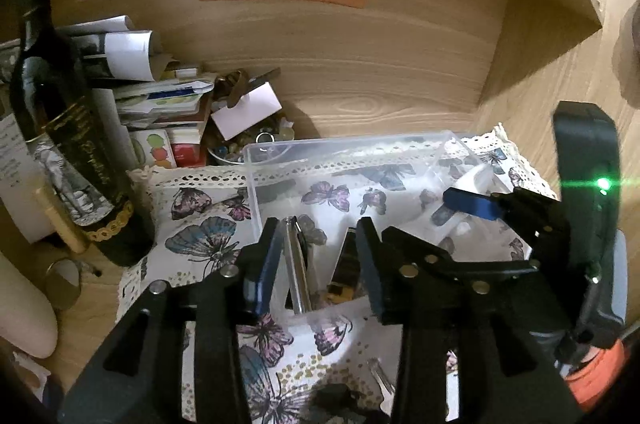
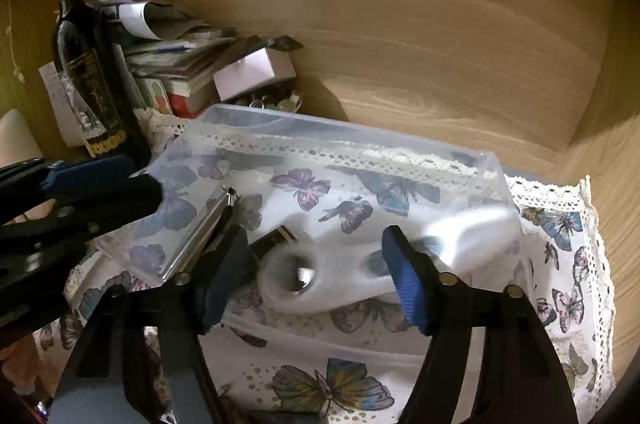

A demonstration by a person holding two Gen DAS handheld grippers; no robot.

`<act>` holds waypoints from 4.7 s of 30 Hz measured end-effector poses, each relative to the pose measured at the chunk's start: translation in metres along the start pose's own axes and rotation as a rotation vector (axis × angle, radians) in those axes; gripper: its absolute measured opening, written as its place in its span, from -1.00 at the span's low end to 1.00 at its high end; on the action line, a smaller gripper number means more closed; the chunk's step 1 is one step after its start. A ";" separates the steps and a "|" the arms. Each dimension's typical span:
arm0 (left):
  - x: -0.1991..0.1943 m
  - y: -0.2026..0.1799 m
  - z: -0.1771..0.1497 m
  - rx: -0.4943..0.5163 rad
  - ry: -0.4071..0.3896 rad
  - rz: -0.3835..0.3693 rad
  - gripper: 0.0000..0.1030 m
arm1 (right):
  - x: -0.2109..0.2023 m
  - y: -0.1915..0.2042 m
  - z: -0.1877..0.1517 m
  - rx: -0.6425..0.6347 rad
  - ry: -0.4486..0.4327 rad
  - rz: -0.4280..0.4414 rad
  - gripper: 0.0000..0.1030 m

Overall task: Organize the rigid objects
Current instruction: 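Lower the silver cylinder into the box with the left tool while the right tool places the white device, then grasp a small black item with the left tool while the right tool grasps a black round disc, then drop the black item into the box with the left tool while the right tool drops the disc in, then grasp the silver keys with the left tool while the right tool grasps the black USB-C adapter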

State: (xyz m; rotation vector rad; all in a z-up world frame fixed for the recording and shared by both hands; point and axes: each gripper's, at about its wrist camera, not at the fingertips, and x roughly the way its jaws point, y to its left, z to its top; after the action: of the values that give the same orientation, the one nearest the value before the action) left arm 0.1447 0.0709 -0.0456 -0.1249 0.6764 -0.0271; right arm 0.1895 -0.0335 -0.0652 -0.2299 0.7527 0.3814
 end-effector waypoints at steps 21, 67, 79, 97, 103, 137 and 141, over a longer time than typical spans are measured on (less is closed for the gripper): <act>-0.041 0.004 -0.054 0.032 0.021 0.063 0.33 | -0.082 -0.002 -0.040 -0.019 -0.111 0.039 0.59; 0.007 -0.023 -0.093 0.010 0.188 -0.052 -0.58 | -0.064 0.007 -0.095 -0.049 0.009 0.182 -0.40; -0.042 -0.022 -0.050 0.013 -0.014 -0.018 -0.58 | -0.103 -0.018 -0.065 0.011 -0.153 0.134 -0.40; -0.032 -0.028 0.012 0.038 -0.131 0.014 -0.58 | -0.108 -0.049 -0.011 0.061 -0.287 0.061 -0.44; 0.002 -0.022 0.012 0.033 -0.052 0.016 -0.58 | -0.076 -0.049 -0.002 0.056 -0.223 0.062 -0.53; -0.030 -0.014 -0.048 0.036 0.053 0.081 0.80 | -0.055 -0.016 -0.082 -0.001 0.003 0.135 0.35; -0.028 -0.009 -0.067 0.024 0.100 0.081 0.80 | -0.037 -0.006 -0.093 -0.032 0.080 0.145 0.34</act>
State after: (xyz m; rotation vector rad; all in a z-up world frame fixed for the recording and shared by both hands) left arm 0.0811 0.0569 -0.0794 -0.0730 0.7801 0.0365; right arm 0.1099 -0.0794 -0.1047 -0.2223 0.8453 0.5242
